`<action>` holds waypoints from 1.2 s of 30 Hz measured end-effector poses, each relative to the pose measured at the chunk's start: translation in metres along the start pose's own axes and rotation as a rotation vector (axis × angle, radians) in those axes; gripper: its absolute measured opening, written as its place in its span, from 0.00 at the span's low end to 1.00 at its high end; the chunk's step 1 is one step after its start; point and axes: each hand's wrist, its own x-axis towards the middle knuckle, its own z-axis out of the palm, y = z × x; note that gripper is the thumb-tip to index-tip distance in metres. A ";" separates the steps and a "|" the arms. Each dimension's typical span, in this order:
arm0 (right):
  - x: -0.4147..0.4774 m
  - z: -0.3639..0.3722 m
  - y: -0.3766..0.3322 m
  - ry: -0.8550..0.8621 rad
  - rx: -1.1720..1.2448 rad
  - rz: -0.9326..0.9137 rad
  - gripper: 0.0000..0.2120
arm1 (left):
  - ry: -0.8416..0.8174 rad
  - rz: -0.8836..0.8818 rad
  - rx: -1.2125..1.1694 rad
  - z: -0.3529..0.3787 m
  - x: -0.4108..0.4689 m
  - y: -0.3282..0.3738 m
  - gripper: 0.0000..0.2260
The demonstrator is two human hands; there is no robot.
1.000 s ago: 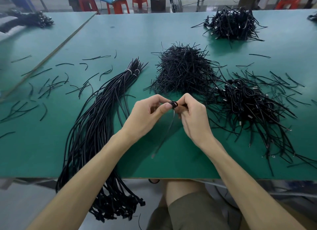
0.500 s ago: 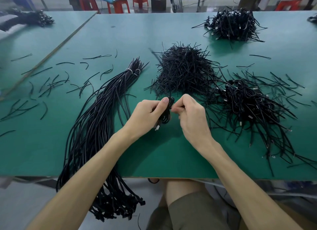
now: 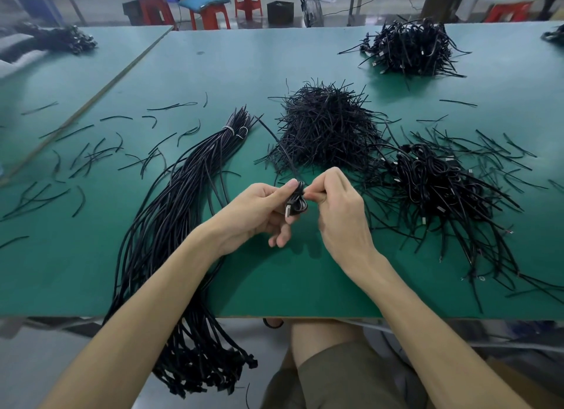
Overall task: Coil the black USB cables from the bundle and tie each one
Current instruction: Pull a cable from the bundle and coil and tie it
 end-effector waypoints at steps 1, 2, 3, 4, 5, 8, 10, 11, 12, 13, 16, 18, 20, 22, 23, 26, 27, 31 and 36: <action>0.000 0.000 -0.001 0.002 -0.011 0.001 0.16 | 0.001 -0.001 0.000 -0.001 0.000 0.000 0.22; 0.000 0.000 -0.002 0.004 -0.023 0.007 0.14 | 0.016 0.004 0.012 -0.001 0.001 -0.001 0.21; 0.001 0.000 -0.003 0.006 -0.038 0.008 0.11 | 0.044 0.013 0.029 0.000 0.001 -0.001 0.21; 0.001 0.000 -0.005 0.007 -0.052 0.002 0.09 | 0.080 0.023 0.039 0.000 0.002 -0.002 0.20; 0.001 0.000 -0.006 0.001 -0.061 -0.005 0.06 | 0.116 0.032 0.039 0.000 0.003 -0.003 0.19; 0.002 -0.002 -0.012 -0.043 -0.067 0.006 0.03 | 0.168 0.066 0.034 -0.002 0.005 -0.005 0.13; 0.003 -0.002 -0.012 -0.042 -0.072 0.034 0.08 | 0.218 0.096 0.024 -0.004 0.006 -0.007 0.10; 0.003 -0.002 -0.012 -0.033 -0.071 0.041 0.11 | 0.259 0.112 0.023 -0.005 0.007 -0.007 0.09; 0.004 -0.002 -0.012 -0.026 -0.069 0.035 0.13 | 0.306 0.134 0.044 -0.007 0.007 -0.008 0.09; 0.004 -0.002 -0.012 -0.023 -0.072 0.012 0.14 | 0.351 0.164 0.095 -0.009 0.008 -0.009 0.09; 0.005 0.000 -0.010 -0.064 -0.149 -0.077 0.20 | 0.395 0.239 0.308 -0.007 0.010 -0.013 0.08; 0.004 0.002 -0.007 -0.132 -0.231 -0.070 0.23 | 0.374 0.261 0.391 -0.004 0.011 -0.014 0.07; 0.004 0.003 -0.005 -0.154 -0.284 -0.034 0.24 | 0.379 0.251 0.421 -0.004 0.010 -0.015 0.07; 0.003 0.002 -0.007 -0.146 -0.299 -0.029 0.20 | 0.383 0.234 0.429 -0.004 0.009 -0.014 0.08; 0.003 0.001 -0.008 -0.147 -0.300 -0.034 0.17 | 0.382 0.226 0.439 -0.004 0.009 -0.014 0.09; 0.006 -0.003 -0.016 -0.150 -0.252 0.007 0.08 | 0.373 0.199 0.472 -0.003 0.007 -0.014 0.09; 0.007 -0.004 -0.019 -0.144 -0.250 0.014 0.06 | 0.361 0.195 0.468 -0.004 0.006 -0.013 0.09; 0.010 -0.014 -0.029 -0.144 -0.343 -0.038 0.04 | 0.297 0.231 0.414 -0.005 -0.002 -0.004 0.10; 0.026 -0.039 -0.032 -0.093 -0.486 -0.102 0.08 | 0.528 0.252 0.662 -0.032 -0.011 0.011 0.10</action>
